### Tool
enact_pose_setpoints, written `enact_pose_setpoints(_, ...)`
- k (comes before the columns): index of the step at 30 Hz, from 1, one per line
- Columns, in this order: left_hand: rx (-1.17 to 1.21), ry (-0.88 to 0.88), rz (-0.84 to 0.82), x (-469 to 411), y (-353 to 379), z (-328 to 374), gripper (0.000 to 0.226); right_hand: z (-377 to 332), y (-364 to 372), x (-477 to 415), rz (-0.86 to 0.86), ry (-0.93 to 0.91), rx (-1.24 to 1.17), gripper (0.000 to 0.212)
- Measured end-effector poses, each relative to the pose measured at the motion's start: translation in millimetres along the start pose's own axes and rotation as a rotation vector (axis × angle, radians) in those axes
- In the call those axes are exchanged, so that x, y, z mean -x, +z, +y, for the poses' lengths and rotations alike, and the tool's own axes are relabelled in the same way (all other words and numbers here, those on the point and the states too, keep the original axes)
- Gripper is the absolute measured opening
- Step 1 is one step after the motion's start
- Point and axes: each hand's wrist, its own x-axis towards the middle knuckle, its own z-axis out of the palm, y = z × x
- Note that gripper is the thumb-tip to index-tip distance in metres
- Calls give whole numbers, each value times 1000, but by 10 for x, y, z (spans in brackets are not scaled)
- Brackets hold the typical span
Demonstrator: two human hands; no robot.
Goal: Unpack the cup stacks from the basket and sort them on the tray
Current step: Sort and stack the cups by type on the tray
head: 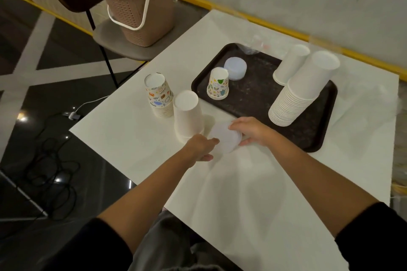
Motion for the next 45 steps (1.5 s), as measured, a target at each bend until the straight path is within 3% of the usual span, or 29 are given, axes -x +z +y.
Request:
enact_pose_setpoints(3, 23, 19, -11, -43, 8, -16, 42, 62, 5, 3, -3, -1, -25, 29)
enact_pose_setpoints(8, 7, 57, 33, -120, 28, -48, 27, 136, 9, 20, -10, 31, -68, 18)
enact_pose_setpoints(16, 25, 73, 39, -178, 116, -28, 30, 273, -22, 70, -4, 75, -177, 24)
enact_pose_setpoints(20, 70, 29, 36, -204, 169, -48, 44, 344, -48, 105, -47, 76, -189, 30)
enact_pose_setpoints(27, 155, -33, -23, -207, 179, -78, 44, 423, -53, 153, -45, 104, -247, 28)
enact_pose_setpoints(31, 202, -32, -69, -185, 186, -84, 33, 465, -51, 197, -27, 112, -322, 31)
enact_pose_setpoints(35, 226, -11, -99, -151, 222, -57, 12, 528, -65, 270, 10, 95, -387, 18)
enact_pose_setpoints(45, 272, 29, -176, -106, 404, 56, 23, 695, -199, 400, 83, 124, -567, 39)
